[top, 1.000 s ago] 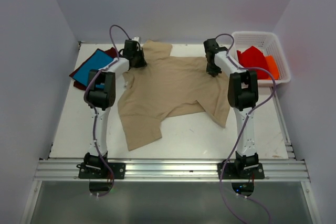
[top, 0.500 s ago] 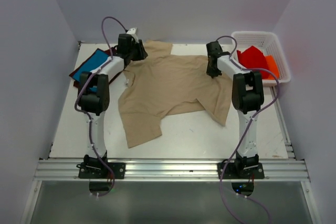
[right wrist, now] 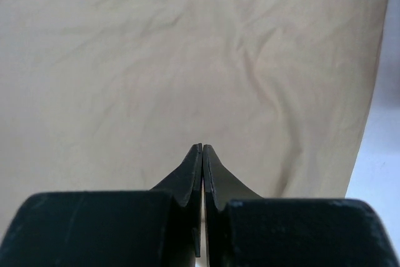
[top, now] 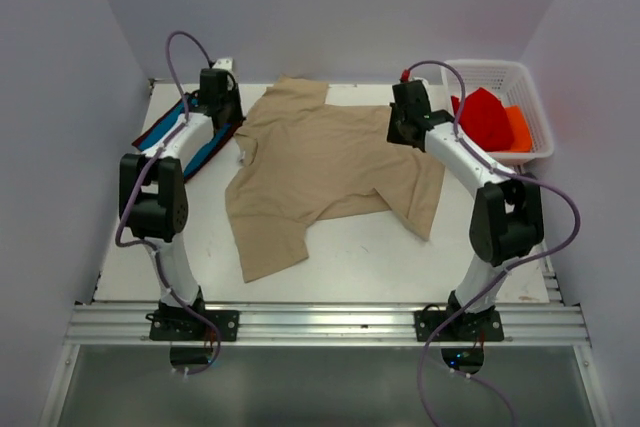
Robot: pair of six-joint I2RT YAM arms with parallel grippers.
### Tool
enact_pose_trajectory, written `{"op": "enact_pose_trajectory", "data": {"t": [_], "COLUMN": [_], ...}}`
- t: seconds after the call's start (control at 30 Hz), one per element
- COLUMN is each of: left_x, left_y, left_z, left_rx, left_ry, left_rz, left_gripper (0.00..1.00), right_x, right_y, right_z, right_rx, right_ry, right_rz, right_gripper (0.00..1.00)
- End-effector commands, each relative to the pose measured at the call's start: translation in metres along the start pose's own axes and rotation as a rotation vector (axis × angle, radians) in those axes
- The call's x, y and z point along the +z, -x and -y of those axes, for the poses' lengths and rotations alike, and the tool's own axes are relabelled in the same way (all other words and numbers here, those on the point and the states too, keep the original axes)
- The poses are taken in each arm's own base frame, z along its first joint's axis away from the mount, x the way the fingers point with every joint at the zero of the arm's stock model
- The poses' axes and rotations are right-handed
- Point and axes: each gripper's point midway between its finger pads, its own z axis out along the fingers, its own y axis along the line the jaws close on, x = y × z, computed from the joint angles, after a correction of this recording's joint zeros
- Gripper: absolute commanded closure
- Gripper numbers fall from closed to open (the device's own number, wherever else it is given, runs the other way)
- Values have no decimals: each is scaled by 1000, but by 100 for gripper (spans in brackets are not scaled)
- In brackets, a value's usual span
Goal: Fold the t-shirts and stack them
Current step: Flatten the tshirt out
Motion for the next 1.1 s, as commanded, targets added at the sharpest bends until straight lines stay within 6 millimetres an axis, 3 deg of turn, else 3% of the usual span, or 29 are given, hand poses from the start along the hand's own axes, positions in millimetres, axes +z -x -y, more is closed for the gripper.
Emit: {"op": "enact_pose_trajectory", "data": {"t": [0.0,0.2,0.33,0.47,0.6,0.63,0.7,0.73,0.8,0.83,0.9,1.0,1.07], "left_x": [8,12,13,26,45,51,62,68,77,82,88,94,96], "left_y": [-92,-116,-126,-144,-154,-148,-160,-152,-158,-146,-137,-107,-104], "left_z": [-32,-54,-71,-84,-88,-85,-88,-89,-93,-108,-119,-161,-174], "left_rx": [20,-4,-18,-56,-100,-105,-113,-118,-149,-188,-240,-333,-376], "left_ry": [85,164,233,252,211,196,202,203,217,231,234,273,280], "left_rz": [-280,-357,-385,-431,-456,-449,-484,-473,-489,-454,-420,-339,-338], "left_gripper": [100,100,100,100,100,100,100,100,100,100,100,100,100], "right_x": [-30,-53,-52,-51,-54,-54,-53,-53,-52,-52,-50,-48,-46], "right_y": [4,-6,-15,-22,-24,-24,-26,-26,-31,-33,-38,-47,-52], "right_z": [-7,7,13,14,17,18,19,20,21,22,22,18,19], "right_rx": [10,1,-10,-11,-12,-9,-11,-12,-24,-26,-29,-45,-53], "right_ry": [34,11,-9,-10,-15,-18,-22,-25,-30,-34,-31,-25,-31], "right_rz": [61,78,57,38,46,46,42,40,23,20,8,-17,-30], "right_gripper": [100,100,100,100,100,100,100,100,100,100,100,100,100]}}
